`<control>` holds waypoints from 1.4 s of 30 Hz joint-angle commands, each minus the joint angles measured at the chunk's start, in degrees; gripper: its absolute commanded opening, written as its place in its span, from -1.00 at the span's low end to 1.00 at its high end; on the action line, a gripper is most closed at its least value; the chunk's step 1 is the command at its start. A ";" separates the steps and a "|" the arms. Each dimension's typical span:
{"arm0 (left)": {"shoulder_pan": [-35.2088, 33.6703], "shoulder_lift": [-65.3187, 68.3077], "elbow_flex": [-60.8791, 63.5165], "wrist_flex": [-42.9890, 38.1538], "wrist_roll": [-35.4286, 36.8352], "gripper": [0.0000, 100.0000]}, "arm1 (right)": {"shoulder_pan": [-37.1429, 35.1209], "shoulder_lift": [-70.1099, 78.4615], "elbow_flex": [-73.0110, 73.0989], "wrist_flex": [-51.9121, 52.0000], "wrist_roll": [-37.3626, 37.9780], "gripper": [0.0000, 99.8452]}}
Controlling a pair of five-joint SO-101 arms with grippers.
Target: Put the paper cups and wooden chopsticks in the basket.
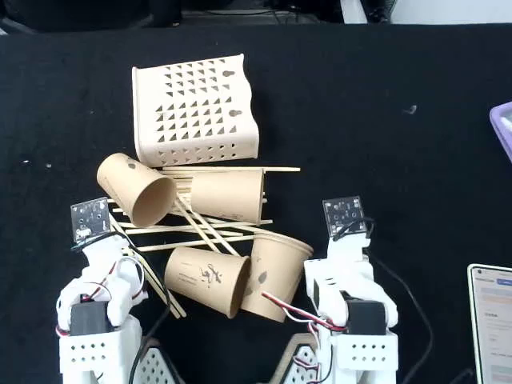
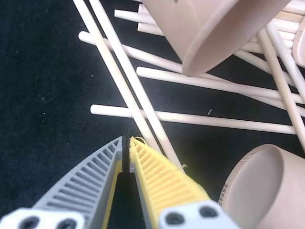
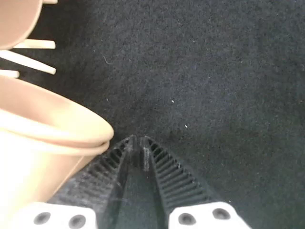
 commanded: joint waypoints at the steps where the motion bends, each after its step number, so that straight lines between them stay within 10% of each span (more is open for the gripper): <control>1: -0.40 -0.09 1.27 0.18 0.35 -0.94 | -0.79 -5.41 -0.04 0.18 -0.62 -0.94; 8: -5.93 -0.09 0.31 -2.81 -4.75 -0.93 | -0.88 -5.41 -0.04 0.18 -0.53 -0.94; 18: -32.40 -0.09 -14.02 -23.82 -26.02 -0.93 | -0.53 -5.32 -0.04 -6.59 -0.18 -0.93; 30: -7.69 7.65 -41.36 -26.37 -19.87 -0.56 | -0.44 -5.32 -10.86 -11.69 -0.09 -0.92; 42: -0.66 84.40 -84.35 -17.41 -13.19 -0.56 | -0.97 -5.41 -13.14 -12.31 -1.41 -0.58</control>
